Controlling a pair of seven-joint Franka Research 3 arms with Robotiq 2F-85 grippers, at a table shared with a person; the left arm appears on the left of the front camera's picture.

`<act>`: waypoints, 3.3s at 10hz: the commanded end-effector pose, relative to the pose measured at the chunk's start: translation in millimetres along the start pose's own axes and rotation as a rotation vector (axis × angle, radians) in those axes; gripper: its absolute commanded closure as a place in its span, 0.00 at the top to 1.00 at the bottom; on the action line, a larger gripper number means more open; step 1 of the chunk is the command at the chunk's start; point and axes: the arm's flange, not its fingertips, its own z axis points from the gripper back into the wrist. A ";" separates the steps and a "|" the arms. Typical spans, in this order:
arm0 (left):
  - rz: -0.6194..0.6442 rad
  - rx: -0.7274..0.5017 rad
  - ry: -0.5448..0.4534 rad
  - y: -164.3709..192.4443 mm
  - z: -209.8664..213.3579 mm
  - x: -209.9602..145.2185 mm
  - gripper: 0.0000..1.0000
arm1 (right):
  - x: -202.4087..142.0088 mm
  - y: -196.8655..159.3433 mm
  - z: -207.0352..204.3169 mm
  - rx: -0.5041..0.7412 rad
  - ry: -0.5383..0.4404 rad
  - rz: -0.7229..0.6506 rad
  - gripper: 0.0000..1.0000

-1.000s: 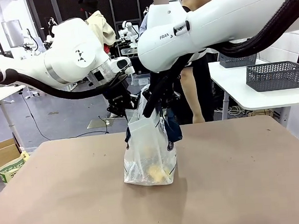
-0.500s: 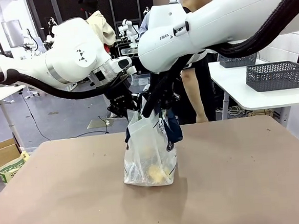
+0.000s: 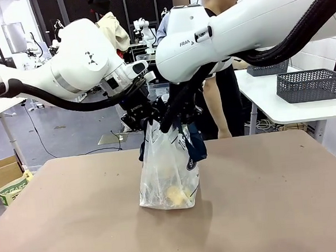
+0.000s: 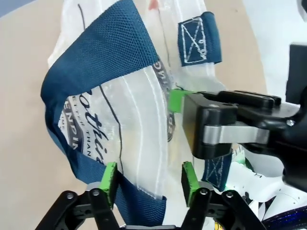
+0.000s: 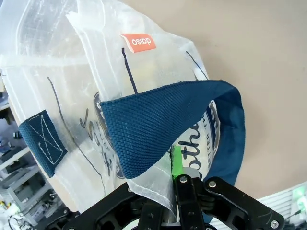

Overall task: Transfer purchased items from the store into the shopping bag.
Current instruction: Move the Reusable shopping bag to the right side of the table.

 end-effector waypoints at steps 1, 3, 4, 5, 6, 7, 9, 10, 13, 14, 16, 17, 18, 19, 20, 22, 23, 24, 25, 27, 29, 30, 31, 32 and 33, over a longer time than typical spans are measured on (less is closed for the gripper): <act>-0.018 -0.064 0.008 2.0 4.1 -4.9 1.00 | 4.0 3.4 -4.2 0.023 0.015 -0.036 0.00; -0.021 -0.093 0.014 1.4 5.3 -6.0 1.00 | 6.1 3.3 -5.2 0.024 0.017 -0.039 0.00; -0.025 -0.114 0.025 -0.1 5.1 -7.2 1.00 | 6.1 2.8 -4.8 0.022 0.016 -0.039 0.00; -0.032 -0.122 0.028 -1.1 5.3 -7.7 1.00 | 6.6 2.6 -4.7 0.023 0.015 -0.040 0.00; -0.037 -0.126 0.024 -3.2 7.3 -7.6 1.00 | 7.5 2.3 -5.0 0.021 0.014 -0.042 0.00; -0.042 -0.125 0.017 -5.6 9.6 -6.7 1.00 | 7.5 1.9 -5.0 0.020 0.013 -0.040 0.00; -0.036 -0.123 0.002 -4.9 11.8 -4.4 1.00 | 7.1 1.2 -5.5 0.018 0.015 -0.035 0.00; -0.035 -0.128 -0.004 -4.9 13.4 -3.1 1.00 | 7.0 0.9 -5.4 0.016 0.014 -0.036 0.00; -0.042 -0.136 -0.005 -9.1 10.9 0.6 1.00 | 7.1 0.3 -6.7 0.017 0.017 -0.036 0.00; -0.044 -0.142 -0.013 -10.6 10.1 1.3 1.00 | 7.4 -0.5 -6.7 0.017 0.017 -0.038 0.00; -0.053 -0.146 -0.029 -14.0 8.3 1.5 1.00 | 7.3 -1.3 -7.8 0.017 0.019 -0.036 0.00; -0.059 -0.138 0.006 -14.6 2.1 0.0 1.00 | 6.9 -1.9 -8.3 0.016 0.021 -0.037 0.00; -0.065 -0.121 0.030 -14.9 -5.9 -2.6 1.00 | 7.3 -2.3 -8.9 0.018 0.023 -0.038 0.00; -0.070 -0.090 0.043 -14.8 -13.0 -4.9 1.00 | 7.8 -2.6 -9.3 0.019 0.024 -0.038 0.00; -0.072 -0.089 0.060 -16.4 -19.4 -7.7 1.00 | 7.4 -3.0 -9.3 0.018 0.025 -0.039 0.00; -0.082 -0.066 0.067 -17.7 -26.5 -11.9 1.00 | 7.7 -3.2 -10.6 0.019 0.027 -0.041 0.00; -0.100 -0.018 0.033 -17.3 -24.7 -13.2 0.93 | 7.9 -3.5 -10.4 0.020 0.027 -0.040 0.00; -0.104 0.004 0.016 -17.5 -21.9 -14.2 0.74 | 8.0 -4.0 -10.1 0.021 0.027 -0.040 0.00; -0.103 0.008 0.007 -16.8 -20.4 -15.2 0.54 | 8.1 -4.3 -10.4 0.022 0.029 -0.039 0.00; -0.102 0.007 -0.001 -15.8 -17.4 -15.7 0.14 | 8.4 -5.1 -9.6 0.028 0.032 -0.037 0.00; -0.102 -0.003 0.004 -15.0 -17.7 -15.1 0.00 | 9.1 -6.3 -8.1 0.035 0.031 -0.037 0.00; -0.101 -0.003 0.005 -14.3 -17.3 -15.1 0.00 | 9.5 -7.5 -6.9 0.038 0.028 -0.038 0.00; -0.100 -0.002 0.005 -13.6 -16.7 -15.1 0.00 | 10.8 -8.8 -3.9 0.044 0.023 -0.039 0.00; -0.099 0.001 0.002 -12.9 -15.7 -15.1 0.00 | 11.2 -9.8 -1.3 0.047 0.018 -0.038 0.00; -0.098 0.004 -0.001 -12.3 -14.6 -14.6 0.00 | 11.5 -10.1 -0.1 0.050 0.016 -0.034 0.00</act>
